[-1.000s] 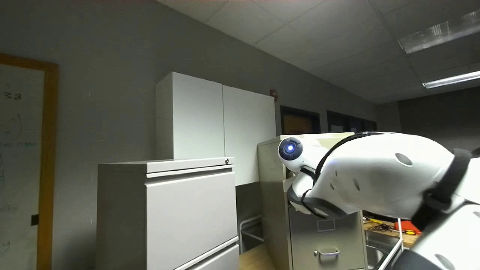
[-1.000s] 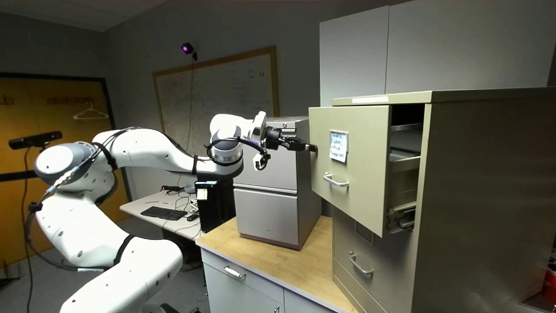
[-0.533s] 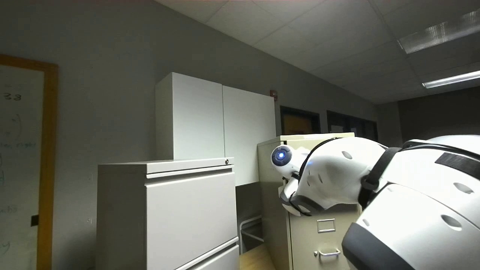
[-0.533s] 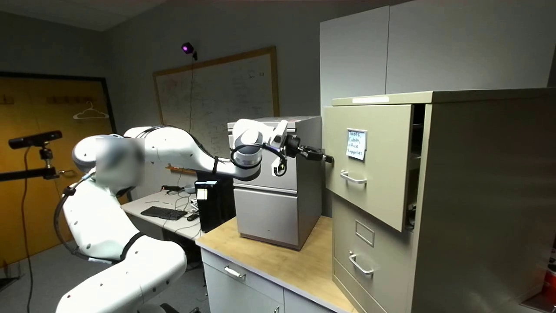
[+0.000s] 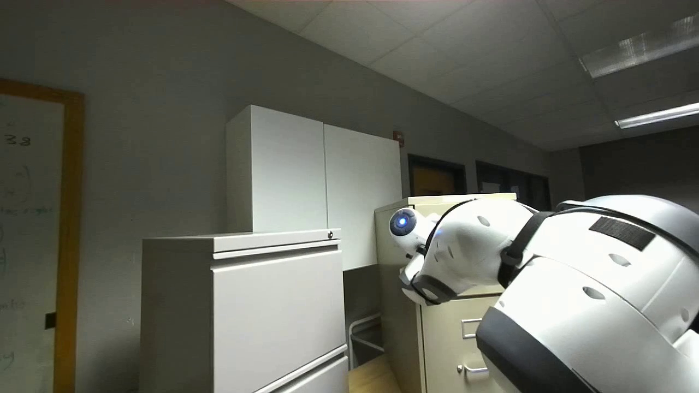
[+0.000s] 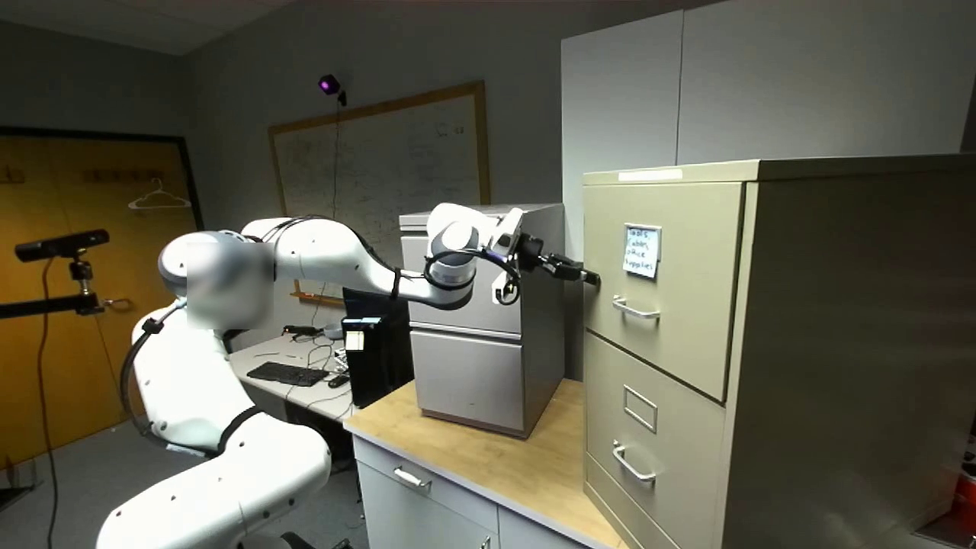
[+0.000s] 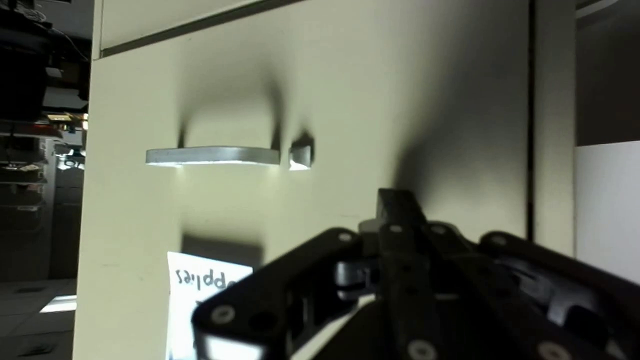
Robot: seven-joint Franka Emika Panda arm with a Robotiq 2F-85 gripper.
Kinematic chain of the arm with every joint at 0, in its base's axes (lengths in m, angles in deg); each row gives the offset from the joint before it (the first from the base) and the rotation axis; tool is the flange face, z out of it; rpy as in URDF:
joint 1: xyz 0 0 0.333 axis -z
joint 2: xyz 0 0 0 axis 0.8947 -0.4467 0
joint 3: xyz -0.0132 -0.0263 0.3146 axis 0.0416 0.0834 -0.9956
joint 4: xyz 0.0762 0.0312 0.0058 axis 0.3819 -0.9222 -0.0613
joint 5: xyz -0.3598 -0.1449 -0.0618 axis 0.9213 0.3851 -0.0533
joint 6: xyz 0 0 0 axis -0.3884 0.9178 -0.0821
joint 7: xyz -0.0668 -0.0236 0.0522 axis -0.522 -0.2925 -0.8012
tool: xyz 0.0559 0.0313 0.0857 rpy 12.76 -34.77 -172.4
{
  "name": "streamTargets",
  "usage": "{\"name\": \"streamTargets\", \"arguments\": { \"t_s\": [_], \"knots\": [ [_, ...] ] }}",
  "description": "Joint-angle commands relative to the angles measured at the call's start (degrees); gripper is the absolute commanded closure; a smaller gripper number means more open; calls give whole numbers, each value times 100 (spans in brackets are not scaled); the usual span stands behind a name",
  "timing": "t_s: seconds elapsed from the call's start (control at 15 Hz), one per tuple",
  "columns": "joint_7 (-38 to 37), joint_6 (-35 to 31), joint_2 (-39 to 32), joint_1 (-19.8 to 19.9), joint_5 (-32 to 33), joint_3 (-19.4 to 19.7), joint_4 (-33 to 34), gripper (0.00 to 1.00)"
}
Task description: Close the top drawer of the filing cabinet
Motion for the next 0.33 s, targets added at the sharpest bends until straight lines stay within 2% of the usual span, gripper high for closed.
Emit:
{"name": "streamTargets", "arguments": {
  "t_s": [0.0,0.27],
  "knots": [
    [235,-152,-707,644,-136,-652,527,100],
    [293,-85,-763,804,-176,-821,582,100]
  ]
}}
